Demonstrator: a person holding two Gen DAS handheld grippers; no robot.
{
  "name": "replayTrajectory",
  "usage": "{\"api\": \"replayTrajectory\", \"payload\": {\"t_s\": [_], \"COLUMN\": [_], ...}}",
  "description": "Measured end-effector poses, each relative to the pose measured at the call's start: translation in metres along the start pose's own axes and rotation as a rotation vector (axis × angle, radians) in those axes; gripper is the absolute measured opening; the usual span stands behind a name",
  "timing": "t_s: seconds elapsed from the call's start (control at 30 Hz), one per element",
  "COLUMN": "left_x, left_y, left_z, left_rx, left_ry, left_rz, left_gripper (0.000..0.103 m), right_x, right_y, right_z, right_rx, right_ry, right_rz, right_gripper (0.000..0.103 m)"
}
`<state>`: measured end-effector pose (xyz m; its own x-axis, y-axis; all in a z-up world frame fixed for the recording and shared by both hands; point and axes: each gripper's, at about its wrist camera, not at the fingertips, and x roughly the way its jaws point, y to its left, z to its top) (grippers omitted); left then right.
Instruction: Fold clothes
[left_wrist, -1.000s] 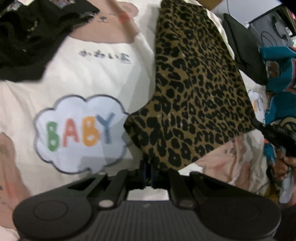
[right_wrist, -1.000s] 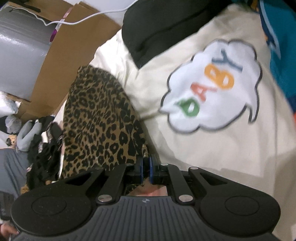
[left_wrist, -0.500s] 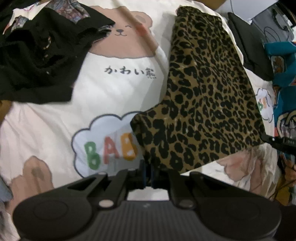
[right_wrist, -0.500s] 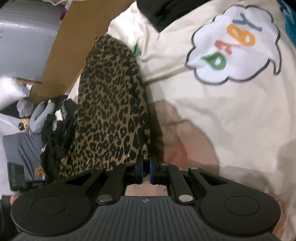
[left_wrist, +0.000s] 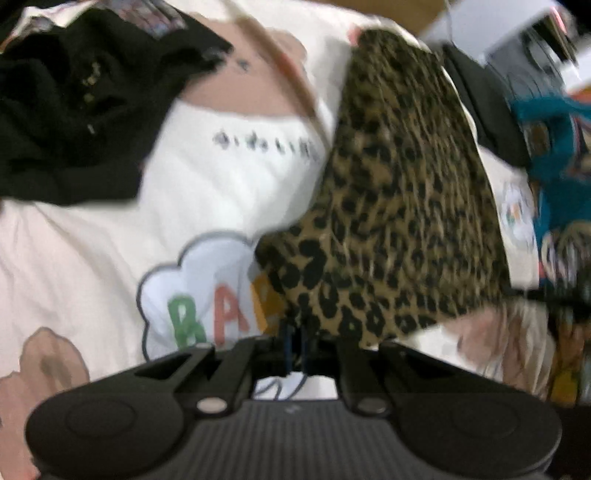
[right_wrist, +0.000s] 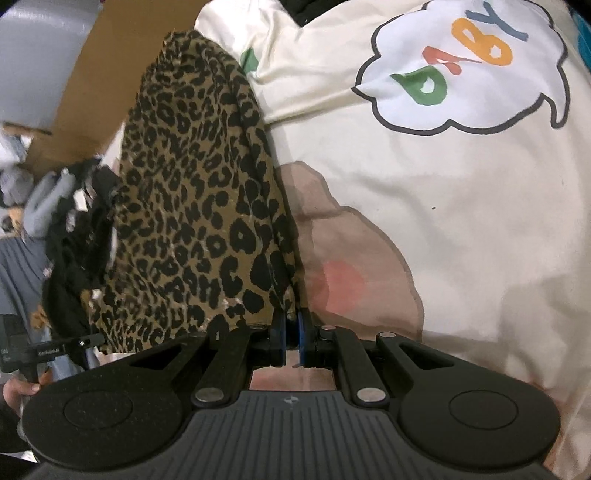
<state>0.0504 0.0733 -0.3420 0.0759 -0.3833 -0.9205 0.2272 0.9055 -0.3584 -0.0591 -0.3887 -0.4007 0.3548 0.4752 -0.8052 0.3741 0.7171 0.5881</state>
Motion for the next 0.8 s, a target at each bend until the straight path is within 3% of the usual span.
{"api": "replayTrajectory", "payload": {"t_s": [0.23, 0.33, 0.4, 0.43, 0.5, 0.6, 0.8], "left_x": [0.013, 0.022, 0.025, 0.025, 0.022, 0.018, 0.011], "left_y": [0.021, 0.027, 0.030, 0.031, 0.036, 0.044, 0.057], "left_z": [-0.023, -0.022, -0.021, -0.021, -0.021, -0.022, -0.022], "left_rx": [-0.070, -0.055, -0.049, -0.050, -0.072, -0.104, -0.162], "left_ry": [-0.066, -0.063, -0.063, -0.065, -0.080, -0.104, -0.145], "left_rz": [-0.073, -0.076, -0.071, -0.066, -0.076, -0.092, -0.121], "left_gripper": [0.005, 0.006, 0.011, 0.018, 0.024, 0.043, 0.047], "right_x": [0.006, 0.007, 0.006, 0.005, 0.002, -0.013, -0.019], "right_y": [0.012, 0.021, 0.025, 0.027, 0.032, 0.044, 0.073], "right_z": [-0.003, -0.004, -0.002, -0.002, 0.000, 0.011, 0.053], "right_rx": [-0.050, -0.093, -0.121, -0.136, -0.170, -0.233, -0.322], "right_ry": [-0.011, -0.007, -0.002, 0.001, -0.002, -0.060, -0.172], "right_rz": [-0.078, -0.121, -0.142, -0.153, -0.174, -0.172, -0.146], "right_gripper": [0.004, 0.007, 0.010, 0.021, 0.031, 0.031, 0.031]}}
